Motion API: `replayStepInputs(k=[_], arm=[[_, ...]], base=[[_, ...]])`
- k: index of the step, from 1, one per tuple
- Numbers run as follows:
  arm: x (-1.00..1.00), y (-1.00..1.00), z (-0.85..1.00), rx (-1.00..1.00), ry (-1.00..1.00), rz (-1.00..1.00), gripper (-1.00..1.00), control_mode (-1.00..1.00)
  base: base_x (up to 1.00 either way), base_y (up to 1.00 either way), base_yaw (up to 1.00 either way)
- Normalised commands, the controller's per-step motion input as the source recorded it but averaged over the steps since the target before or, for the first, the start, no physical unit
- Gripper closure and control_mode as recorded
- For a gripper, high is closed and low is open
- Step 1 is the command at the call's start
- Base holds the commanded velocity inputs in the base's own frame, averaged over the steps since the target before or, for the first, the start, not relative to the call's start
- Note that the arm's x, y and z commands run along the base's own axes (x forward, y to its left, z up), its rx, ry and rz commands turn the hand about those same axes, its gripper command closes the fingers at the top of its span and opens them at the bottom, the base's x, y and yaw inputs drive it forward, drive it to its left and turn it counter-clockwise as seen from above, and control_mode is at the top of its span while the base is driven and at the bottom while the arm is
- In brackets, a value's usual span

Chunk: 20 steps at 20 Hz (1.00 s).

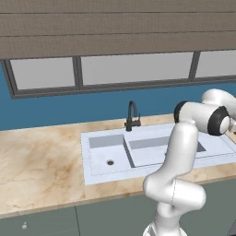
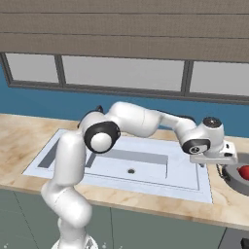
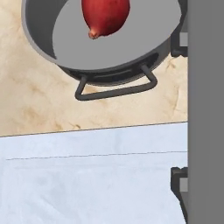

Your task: Dump the onion from the pot into the sink. Then turn on the water and wash the onion. Then turn off the water and put the onion back in the pot.

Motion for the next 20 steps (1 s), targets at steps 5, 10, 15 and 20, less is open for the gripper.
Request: replayStepInputs(k=[5, 10, 15, 20], arm=[[0.12, 0.0, -0.1, -0.04, 0.0, 0.0, -1.0, -1.0], [0.27, -0.01, -0.04, -0.03, -0.01, 0.0, -1.0, -1.0], [0.26, -0.09, -0.05, -0.02, 0.0, 0.0, -1.0, -1.0], [0.15, -0.24, -0.07, -0.05, 0.0, 0.0, -1.0, -1.0]], base=[[0.0, 0.0, 0.0], [0.0, 0.0, 0.0], [0.0, 0.0, 0.0], [0.0, 0.0, 0.0]])
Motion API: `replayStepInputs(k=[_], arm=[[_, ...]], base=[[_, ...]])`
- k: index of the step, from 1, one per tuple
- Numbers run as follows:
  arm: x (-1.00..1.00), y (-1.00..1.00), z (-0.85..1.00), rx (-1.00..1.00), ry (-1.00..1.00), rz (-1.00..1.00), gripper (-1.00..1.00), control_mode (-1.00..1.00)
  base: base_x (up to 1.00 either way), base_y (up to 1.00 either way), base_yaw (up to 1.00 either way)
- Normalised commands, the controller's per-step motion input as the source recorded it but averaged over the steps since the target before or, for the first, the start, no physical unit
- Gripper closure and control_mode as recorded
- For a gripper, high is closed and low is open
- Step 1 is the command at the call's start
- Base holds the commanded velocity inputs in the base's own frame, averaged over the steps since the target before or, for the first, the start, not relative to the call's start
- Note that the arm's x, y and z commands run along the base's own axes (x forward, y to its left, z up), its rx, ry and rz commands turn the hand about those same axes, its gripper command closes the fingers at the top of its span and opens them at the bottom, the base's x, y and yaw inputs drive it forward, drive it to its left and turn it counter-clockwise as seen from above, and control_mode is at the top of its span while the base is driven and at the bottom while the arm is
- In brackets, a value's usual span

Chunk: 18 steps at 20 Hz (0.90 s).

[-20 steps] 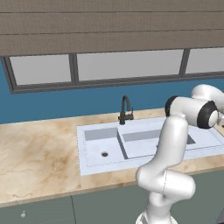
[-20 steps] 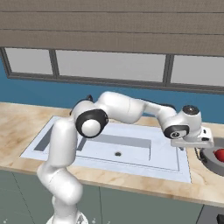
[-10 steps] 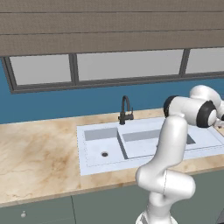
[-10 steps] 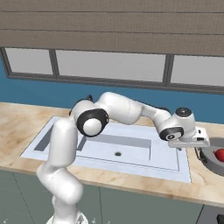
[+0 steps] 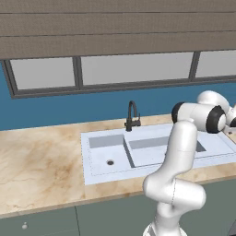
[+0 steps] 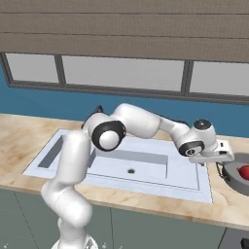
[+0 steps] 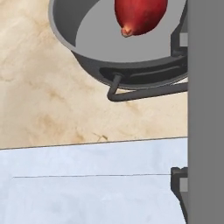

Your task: Dump the onion from the pot into the sink. Then turn on the water and wash the onion. Then turn off the water and put the onion back in the pot.

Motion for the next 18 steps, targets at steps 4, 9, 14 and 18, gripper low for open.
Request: replayStepInputs(k=[4, 9, 14, 18], arm=[[0.04, -0.26, -0.07, -0.03, 0.0, 0.0, -1.0, -1.0], [0.04, -0.23, -0.09, 0.0, 0.0, 0.0, -1.0, -1.0], [0.01, -0.25, -0.06, 0.0, 0.0, 0.0, -1.0, -1.0], [0.0, -0.21, -0.1, 0.0, 0.01, 0.0, -1.0, -1.0]], base=[[0.0, 0.0, 0.0], [0.0, 0.0, 0.0], [0.0, 0.0, 0.0], [0.0, 0.0, 0.0]])
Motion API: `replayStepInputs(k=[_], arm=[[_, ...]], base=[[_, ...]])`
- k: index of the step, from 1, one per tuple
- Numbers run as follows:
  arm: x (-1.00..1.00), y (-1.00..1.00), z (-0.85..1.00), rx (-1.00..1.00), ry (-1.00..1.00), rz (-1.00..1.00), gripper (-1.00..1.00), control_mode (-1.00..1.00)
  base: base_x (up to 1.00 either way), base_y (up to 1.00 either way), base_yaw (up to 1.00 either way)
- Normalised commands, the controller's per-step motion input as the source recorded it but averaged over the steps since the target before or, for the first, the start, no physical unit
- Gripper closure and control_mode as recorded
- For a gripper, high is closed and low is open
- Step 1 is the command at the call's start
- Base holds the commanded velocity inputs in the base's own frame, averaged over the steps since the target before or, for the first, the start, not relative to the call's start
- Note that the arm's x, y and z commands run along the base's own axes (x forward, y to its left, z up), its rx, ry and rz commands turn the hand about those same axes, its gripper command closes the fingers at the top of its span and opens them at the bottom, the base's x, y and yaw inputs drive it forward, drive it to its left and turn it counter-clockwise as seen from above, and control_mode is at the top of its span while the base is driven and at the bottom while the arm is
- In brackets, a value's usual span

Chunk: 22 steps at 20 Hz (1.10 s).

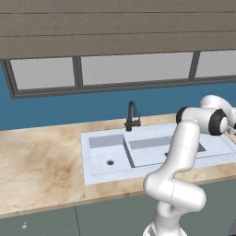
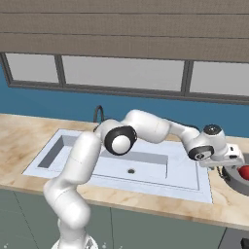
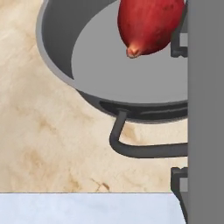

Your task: Dump the onion from the pot into the sink. Then turn on the water and wash the onion. Then turn off the water and put the onion back in the pot.

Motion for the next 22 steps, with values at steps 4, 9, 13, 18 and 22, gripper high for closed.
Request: replayStepInputs(k=[4, 9, 13, 18, 22], arm=[[0.0, -0.03, -0.24, 0.02, 0.06, 0.04, -1.0, -1.0], [0.0, 0.01, -0.43, 0.06, 0.12, 0.08, -1.0, -1.0], [0.0, 0.05, -0.47, 0.07, 0.13, 0.1, 1.0, -1.0], [0.0, 0.17, -0.46, 0.09, 0.17, 0.13, 1.0, -1.0], [0.0, 0.22, -0.34, 0.09, 0.12, 0.13, 1.0, -1.0]], base=[[0.0, 0.0, 0.0], [0.0, 0.0, 0.0], [0.0, 0.0, 0.0], [0.0, 0.0, 0.0], [0.0, 0.0, 0.0]])
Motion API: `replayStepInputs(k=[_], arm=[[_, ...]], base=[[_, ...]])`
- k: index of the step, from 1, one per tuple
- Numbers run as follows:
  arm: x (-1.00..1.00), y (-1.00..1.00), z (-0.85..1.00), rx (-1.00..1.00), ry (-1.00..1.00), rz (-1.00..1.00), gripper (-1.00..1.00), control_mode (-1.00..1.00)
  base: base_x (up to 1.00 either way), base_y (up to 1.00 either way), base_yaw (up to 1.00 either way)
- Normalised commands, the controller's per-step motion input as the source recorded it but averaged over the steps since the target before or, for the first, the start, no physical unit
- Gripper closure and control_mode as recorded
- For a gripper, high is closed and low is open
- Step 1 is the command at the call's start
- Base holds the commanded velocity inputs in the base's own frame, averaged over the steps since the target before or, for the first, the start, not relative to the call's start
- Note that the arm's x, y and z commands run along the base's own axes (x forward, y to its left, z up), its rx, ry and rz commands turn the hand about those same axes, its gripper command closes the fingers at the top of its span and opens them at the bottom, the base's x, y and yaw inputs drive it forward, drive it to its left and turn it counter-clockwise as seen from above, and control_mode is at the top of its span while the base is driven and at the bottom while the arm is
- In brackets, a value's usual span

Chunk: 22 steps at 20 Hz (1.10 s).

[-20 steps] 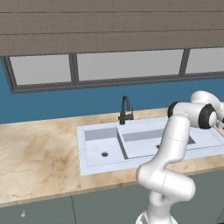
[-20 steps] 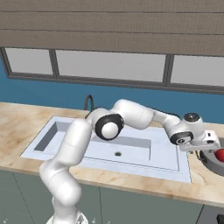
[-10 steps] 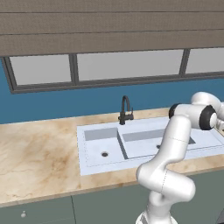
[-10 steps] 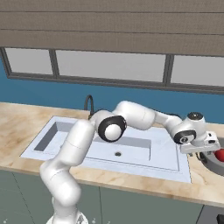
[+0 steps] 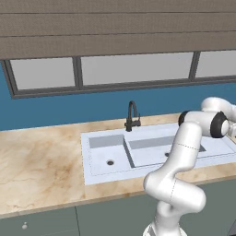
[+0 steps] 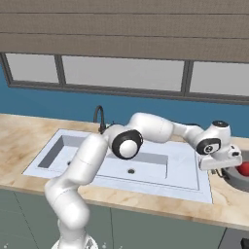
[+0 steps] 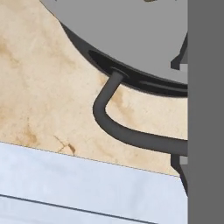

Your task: Dump the onion from the pot into the sink. Then turn on the water and wash the onion. Then turn off the water and put the onion back in the pot.

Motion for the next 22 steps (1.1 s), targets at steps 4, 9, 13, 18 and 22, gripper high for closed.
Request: replayStepInputs(k=[4, 9, 13, 18, 22], arm=[[-0.14, 0.48, -0.01, 0.02, 0.01, 0.15, 1.0, -1.0], [-0.53, 0.76, 0.17, 0.0, -0.03, 0.19, 1.0, -1.0], [-0.7, 0.99, 0.18, -0.02, -0.06, 0.18, 1.0, -1.0], [-0.71, 1.0, 0.19, -0.12, -0.17, 0.21, 1.0, -1.0], [-0.58, 0.97, 0.39, -0.16, -0.19, 0.26, 1.0, -1.0]], base=[[0.0, 0.0, 0.0], [0.0, 0.0, 0.0], [0.0, 0.0, 0.0], [0.0, 0.0, 0.0], [0.0, 0.0, 0.0]])
